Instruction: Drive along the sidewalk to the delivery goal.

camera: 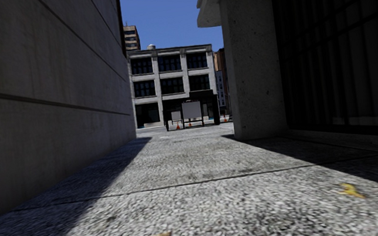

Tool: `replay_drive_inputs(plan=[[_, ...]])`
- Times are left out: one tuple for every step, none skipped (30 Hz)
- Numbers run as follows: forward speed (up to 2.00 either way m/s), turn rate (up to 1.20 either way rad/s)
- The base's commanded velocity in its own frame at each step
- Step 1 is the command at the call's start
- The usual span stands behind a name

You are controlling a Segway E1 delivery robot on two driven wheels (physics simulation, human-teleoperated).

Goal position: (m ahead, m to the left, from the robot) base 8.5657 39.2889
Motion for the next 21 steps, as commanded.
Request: replay_drive_inputs(plan=[[1.94, 0.00], [1.94, 0.00], [1.94, 0.00], [1.94, 0.00], [1.94, 0.00], [1.94, 0.00], [1.94, 0.00], [1.94, 0.00], [1.94, 0.00], [1.94, 0.00], [1.94, 0.00], [1.94, 0.00], [1.94, 0.00], [1.94, 0.00], [1.94, 0.00], [1.94, 0.00], [1.94, 0.00], [1.94, 0.00], [1.94, 0.00], [1.94, 0.00], [1.94, 0.00]])
